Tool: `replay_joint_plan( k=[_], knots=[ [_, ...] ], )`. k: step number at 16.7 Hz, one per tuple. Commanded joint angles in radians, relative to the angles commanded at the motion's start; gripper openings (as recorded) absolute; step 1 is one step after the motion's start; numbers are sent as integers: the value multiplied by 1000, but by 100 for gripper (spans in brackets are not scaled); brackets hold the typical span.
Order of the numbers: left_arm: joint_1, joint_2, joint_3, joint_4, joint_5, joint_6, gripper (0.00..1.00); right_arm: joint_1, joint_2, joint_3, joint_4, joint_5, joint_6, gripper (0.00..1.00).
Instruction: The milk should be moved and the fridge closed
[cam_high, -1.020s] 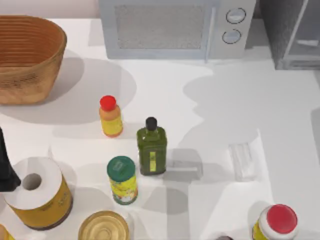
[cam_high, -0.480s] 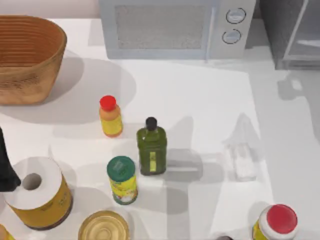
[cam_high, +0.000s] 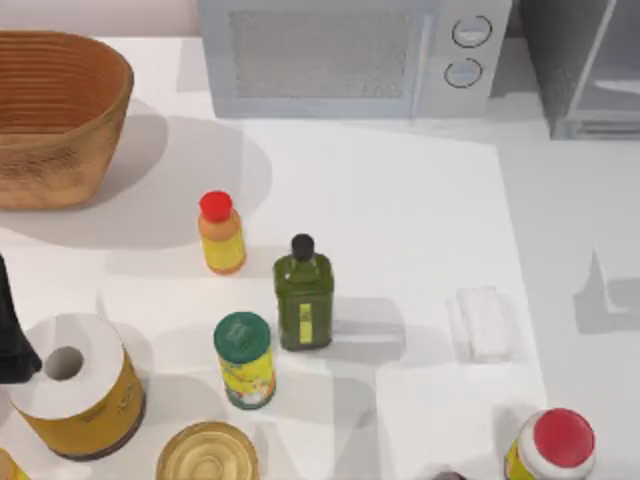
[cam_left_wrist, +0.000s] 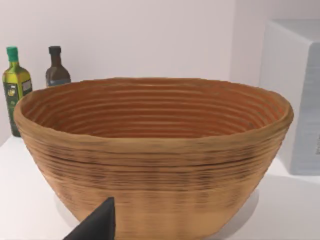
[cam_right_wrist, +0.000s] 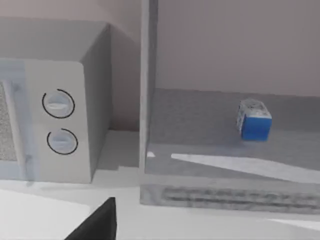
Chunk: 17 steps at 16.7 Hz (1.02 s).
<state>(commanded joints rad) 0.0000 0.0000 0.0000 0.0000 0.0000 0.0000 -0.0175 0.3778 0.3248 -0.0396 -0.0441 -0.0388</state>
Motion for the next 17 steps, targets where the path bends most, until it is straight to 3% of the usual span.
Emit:
replay_joint_plan(
  k=[7, 17],
  knots=[
    [0, 0, 0, 0, 0, 0, 100, 17, -368, -315, 38, 43, 37, 100],
    [0, 0, 0, 0, 0, 0, 100, 22, -419, -288, -28, 36, 34, 100]
  ],
)
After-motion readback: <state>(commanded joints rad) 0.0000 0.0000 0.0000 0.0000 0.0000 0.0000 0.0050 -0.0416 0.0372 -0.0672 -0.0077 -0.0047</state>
